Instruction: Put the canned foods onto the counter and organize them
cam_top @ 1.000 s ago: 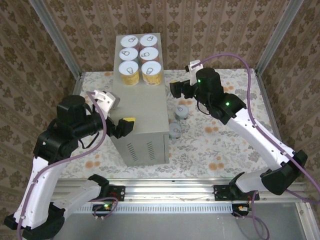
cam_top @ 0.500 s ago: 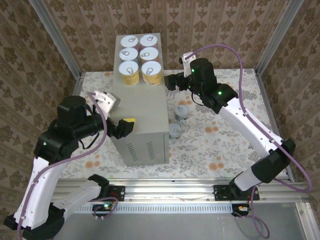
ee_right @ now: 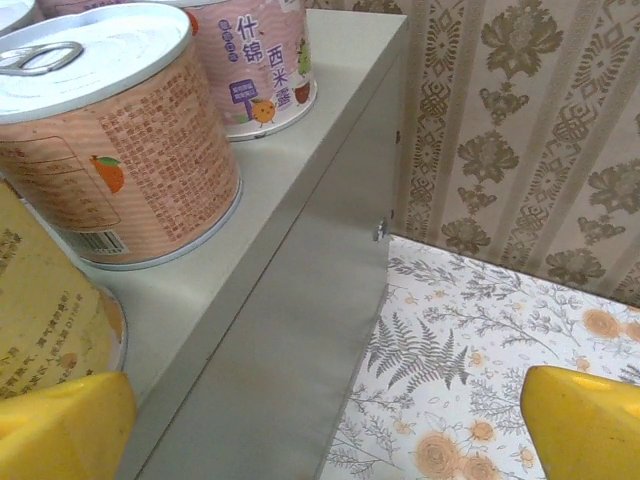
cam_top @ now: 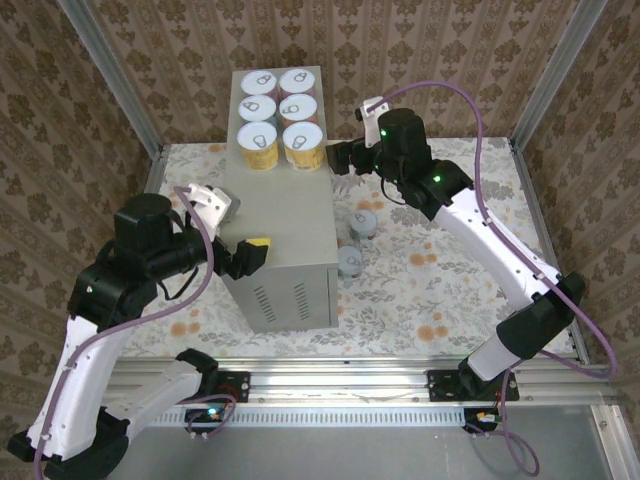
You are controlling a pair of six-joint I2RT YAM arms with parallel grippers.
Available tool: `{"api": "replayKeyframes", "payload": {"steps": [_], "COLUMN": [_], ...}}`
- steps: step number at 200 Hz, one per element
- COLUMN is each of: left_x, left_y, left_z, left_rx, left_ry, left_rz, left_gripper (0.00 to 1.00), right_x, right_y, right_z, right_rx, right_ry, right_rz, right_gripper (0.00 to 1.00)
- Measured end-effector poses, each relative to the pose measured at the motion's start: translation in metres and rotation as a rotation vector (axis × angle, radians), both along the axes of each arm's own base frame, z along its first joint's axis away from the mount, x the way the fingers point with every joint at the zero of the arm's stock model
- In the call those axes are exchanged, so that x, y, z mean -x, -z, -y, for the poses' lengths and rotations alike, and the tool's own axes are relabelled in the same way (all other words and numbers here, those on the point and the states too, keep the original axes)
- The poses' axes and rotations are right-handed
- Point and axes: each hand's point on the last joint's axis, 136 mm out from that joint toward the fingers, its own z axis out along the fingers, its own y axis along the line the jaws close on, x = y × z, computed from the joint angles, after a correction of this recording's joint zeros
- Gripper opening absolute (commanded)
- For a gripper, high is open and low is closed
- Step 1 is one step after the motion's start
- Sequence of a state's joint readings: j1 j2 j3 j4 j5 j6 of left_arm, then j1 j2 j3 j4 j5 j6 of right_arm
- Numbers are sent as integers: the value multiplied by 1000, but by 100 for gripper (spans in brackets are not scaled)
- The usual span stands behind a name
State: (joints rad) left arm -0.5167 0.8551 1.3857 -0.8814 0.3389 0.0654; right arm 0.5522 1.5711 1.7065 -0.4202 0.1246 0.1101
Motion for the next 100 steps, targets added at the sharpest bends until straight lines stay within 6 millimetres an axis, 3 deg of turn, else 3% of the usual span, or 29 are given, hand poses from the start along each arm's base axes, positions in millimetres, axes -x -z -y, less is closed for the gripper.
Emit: {"api": "replayKeyframes", "payload": {"steps": [100], "left_x": [0], "left_y": [1], "left_z": [0], "left_rx": [-2], "left_ry": [0], "left_rz": [-3], "left_gripper": [100], "right_x": [-1], "right_y": [4], "right_z": [-6], "right_rx": [-4], "right_ry": [-27], "right_rz": [-16], "right_gripper": [100]}}
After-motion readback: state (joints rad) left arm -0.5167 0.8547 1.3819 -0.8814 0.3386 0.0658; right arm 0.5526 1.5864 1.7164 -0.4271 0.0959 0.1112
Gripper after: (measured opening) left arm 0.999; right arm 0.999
